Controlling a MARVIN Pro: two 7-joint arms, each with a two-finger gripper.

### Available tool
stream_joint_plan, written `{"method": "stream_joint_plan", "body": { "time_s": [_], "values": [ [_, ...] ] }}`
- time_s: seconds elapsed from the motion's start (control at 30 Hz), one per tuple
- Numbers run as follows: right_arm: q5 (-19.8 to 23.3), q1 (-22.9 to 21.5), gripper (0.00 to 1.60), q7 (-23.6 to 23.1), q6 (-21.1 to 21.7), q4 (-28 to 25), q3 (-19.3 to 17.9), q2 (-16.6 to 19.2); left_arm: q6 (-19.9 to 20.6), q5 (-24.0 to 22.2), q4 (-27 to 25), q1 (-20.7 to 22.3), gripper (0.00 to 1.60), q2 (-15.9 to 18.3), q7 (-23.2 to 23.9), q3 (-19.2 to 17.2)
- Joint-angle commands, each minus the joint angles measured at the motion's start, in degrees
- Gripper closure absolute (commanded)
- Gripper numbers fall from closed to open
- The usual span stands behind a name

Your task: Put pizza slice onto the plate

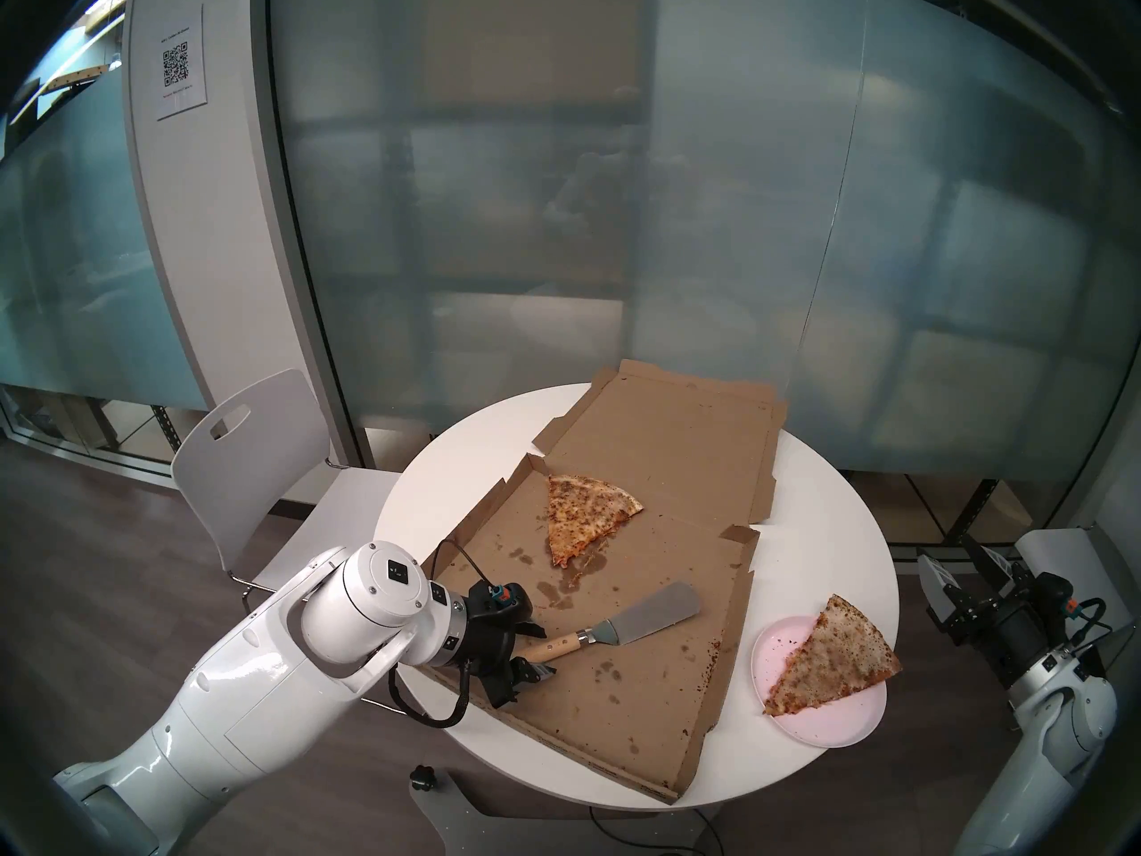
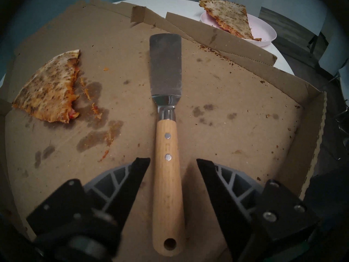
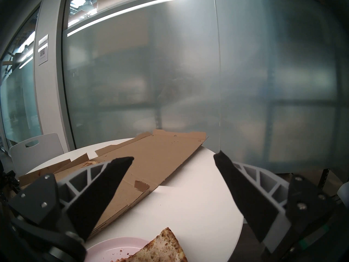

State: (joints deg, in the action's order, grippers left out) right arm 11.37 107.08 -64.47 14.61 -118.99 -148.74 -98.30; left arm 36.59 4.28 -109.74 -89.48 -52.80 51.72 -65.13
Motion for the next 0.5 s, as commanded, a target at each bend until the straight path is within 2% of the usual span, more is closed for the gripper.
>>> {"method": "stream_joint_plan", "body": {
  "time_s": [0.0,0.07,0.13,0.17,0.33,0.47],
  "values": [
    [0.3,-0.5,0.0,0.0,0.0,-0.9,0.1,0.3,-1.0,-1.2,-3.9,-1.8,0.36,0.4,-2.4,-4.1],
    [0.3,-0.5,0.0,0.0,0.1,-0.9,0.1,0.3,-1.1,-1.5,-4.6,-2.3,0.36,0.4,-2.9,-4.9],
    [0.2,-0.6,0.0,-0.1,0.1,-0.9,0.1,0.3,-1.1,-3.7,-7.5,-4.5,0.28,0.2,-3.9,-7.9],
    [0.2,-0.6,0.0,-0.1,0.1,-0.9,0.1,0.4,-1.1,-3.9,-8.4,-5.0,0.05,0.6,-3.8,-8.4],
    [-0.1,-0.8,0.0,-0.1,0.3,-1.0,0.6,0.4,-1.6,-5.7,-12.7,-9.6,0.0,1.0,-5.4,-12.0],
    [-0.3,-0.8,0.0,-0.1,0.4,-1.2,1.1,0.4,-1.8,-7.0,-14.1,-12.0,0.0,1.5,-7.6,-13.2]
  ]
}}
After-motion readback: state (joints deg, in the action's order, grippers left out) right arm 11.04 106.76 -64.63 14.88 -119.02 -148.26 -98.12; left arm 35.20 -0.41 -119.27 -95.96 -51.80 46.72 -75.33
